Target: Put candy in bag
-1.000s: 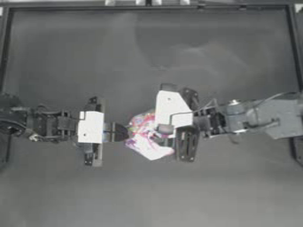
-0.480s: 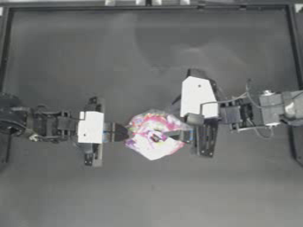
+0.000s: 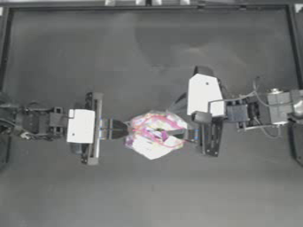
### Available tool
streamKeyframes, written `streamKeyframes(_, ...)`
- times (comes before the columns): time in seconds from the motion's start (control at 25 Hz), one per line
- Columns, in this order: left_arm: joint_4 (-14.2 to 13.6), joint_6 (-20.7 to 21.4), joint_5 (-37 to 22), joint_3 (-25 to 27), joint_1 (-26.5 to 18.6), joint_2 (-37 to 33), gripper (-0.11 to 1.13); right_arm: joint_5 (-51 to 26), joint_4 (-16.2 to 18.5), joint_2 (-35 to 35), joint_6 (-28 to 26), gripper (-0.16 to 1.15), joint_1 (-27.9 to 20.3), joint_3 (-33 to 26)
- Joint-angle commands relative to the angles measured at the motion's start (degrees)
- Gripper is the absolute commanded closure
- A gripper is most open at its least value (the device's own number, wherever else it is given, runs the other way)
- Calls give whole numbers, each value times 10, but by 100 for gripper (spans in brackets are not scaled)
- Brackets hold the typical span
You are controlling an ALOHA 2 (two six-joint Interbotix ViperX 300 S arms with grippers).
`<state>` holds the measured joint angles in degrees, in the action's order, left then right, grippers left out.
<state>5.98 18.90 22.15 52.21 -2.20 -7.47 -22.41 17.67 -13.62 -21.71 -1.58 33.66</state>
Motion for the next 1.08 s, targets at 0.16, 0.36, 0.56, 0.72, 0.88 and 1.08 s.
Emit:
streamKeyframes(0.16, 1, 1, 1, 4, -2, -34, 98, 3, -1, -21, -3, 14, 2, -3)
streamKeyframes(0.36, 2, 1, 2, 10, -2, -41, 98, 4, -2, -21, -4, 14, 4, -3)
streamKeyframes(0.56, 2, 0, 0, 18, -3, -42, 90, 4, -3, -21, -4, 15, 4, -3)
streamKeyframes(0.72, 1, 0, -1, 19, -3, -43, 81, 4, -3, -21, -4, 15, 4, -3)
streamKeyframes(0.88, 2, 0, 1, 18, -3, -42, 68, 5, -3, -21, -4, 15, 4, -3)
streamKeyframes(1.08, 3, -3, 4, 15, -6, -40, 19, 5, -1, -21, -4, 15, 4, -3)
